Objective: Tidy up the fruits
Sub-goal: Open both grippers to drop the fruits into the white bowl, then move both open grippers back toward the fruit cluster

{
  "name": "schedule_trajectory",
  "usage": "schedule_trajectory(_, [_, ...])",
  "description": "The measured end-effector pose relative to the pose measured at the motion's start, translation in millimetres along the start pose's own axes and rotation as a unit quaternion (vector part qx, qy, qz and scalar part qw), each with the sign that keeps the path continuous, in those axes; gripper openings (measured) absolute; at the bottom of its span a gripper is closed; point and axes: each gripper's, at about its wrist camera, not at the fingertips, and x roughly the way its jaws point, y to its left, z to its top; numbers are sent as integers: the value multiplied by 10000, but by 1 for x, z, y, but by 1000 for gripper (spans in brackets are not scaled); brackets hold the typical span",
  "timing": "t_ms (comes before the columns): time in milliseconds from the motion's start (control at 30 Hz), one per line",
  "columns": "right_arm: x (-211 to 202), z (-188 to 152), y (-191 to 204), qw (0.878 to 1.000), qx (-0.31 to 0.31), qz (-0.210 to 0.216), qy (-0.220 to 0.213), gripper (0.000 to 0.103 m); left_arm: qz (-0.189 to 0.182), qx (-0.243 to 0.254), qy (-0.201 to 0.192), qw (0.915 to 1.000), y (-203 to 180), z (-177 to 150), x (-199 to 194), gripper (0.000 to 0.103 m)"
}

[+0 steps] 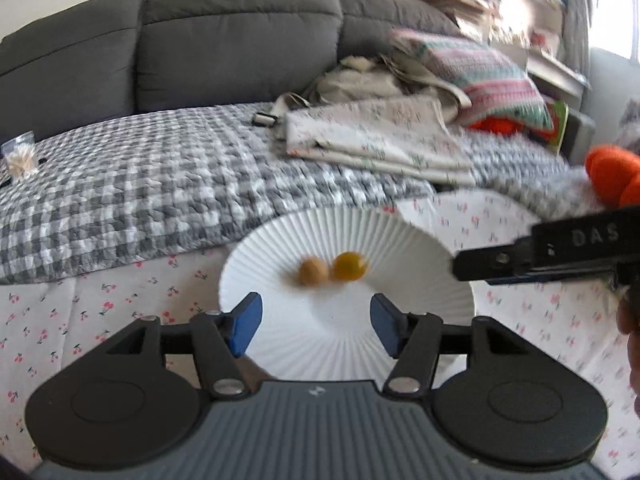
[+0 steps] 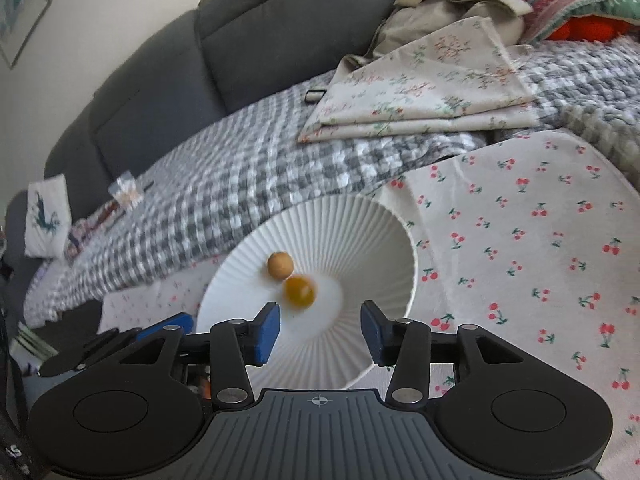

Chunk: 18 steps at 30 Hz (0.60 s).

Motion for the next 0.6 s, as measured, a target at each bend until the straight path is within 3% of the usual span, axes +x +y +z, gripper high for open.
schedule_trajectory(233, [-34, 3, -11, 9989, 393, 98, -242, 53, 107, -570, -39, 9983, 25, 4, -23, 61])
schedule_trajectory(600, [-72, -30, 14, 9997, -14, 240, -95, 67, -150, -527, 354, 9979, 15, -21, -64, 64])
